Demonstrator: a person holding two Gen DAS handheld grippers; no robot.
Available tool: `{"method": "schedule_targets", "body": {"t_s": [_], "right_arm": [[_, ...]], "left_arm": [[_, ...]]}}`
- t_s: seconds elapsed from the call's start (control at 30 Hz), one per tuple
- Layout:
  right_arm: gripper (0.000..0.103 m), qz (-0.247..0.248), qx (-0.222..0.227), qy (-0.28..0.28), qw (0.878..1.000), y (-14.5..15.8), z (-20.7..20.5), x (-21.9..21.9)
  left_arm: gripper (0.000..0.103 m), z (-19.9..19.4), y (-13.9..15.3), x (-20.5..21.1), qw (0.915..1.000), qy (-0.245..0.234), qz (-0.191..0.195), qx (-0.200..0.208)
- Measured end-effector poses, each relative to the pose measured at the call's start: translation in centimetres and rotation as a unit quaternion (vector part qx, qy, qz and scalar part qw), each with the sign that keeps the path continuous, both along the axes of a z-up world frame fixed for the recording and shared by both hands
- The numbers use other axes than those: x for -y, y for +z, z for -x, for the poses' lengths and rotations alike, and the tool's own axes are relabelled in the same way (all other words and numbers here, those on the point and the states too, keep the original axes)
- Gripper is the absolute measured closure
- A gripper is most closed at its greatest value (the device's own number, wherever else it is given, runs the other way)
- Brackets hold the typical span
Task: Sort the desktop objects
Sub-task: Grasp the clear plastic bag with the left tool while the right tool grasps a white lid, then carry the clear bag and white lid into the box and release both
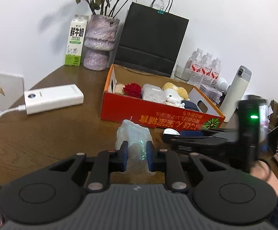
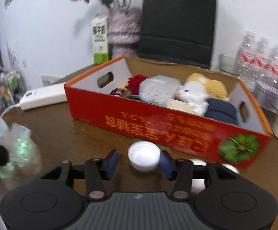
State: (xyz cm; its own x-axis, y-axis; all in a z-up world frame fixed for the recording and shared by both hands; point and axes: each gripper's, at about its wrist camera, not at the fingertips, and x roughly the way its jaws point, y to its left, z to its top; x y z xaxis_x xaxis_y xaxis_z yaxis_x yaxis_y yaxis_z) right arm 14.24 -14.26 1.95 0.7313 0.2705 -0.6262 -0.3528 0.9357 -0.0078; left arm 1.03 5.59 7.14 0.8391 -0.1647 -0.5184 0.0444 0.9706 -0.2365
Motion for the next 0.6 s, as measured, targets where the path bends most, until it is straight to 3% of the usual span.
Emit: {"method": "schedule_targets", "body": {"t_s": [0.07,0.23,0.33,0.43,0.53,0.6], "right_arm": [[0.064,0.012,-0.007,-0.005,1.0,-0.5,-0.9,-0.6],[0.065,-0.014,-0.006,0.012,1.0,-0.2,-0.2,-0.9],[0.065,-0.063,0.031,0.044,0.997,3.7,1.2,-0.3],[0.064,-0.062,0.072,0.029,0.995,7.5,-0.3,-0.1],[0.064,-0.028,0.035,0.017,0.999,7.2,-5.6,-1.3],[0.064,-0.024,-0.018,0.012,0.999,5.3,-9.1,-2.0]], "left_arm": [[0.083,-0.4,0.4,-0.2,1.0,-0.002,-0.005,0.007],[0.083,-3.0,1.8,-0.8,0.9998,-0.021,0.004,0.004],[0.083,-6.2,5.2,-1.6,0.9994,-0.028,-0.005,0.018],[0.082,-12.3,7.5,-1.5,0.9986,-0.019,-0.043,0.026],[0.082,-20.7,5.3,-0.5,0.9971,-0.035,-0.057,-0.037],[0.072,-24.5,2.8,0.2,0.9948,-0.005,-0.071,-0.073]]}}
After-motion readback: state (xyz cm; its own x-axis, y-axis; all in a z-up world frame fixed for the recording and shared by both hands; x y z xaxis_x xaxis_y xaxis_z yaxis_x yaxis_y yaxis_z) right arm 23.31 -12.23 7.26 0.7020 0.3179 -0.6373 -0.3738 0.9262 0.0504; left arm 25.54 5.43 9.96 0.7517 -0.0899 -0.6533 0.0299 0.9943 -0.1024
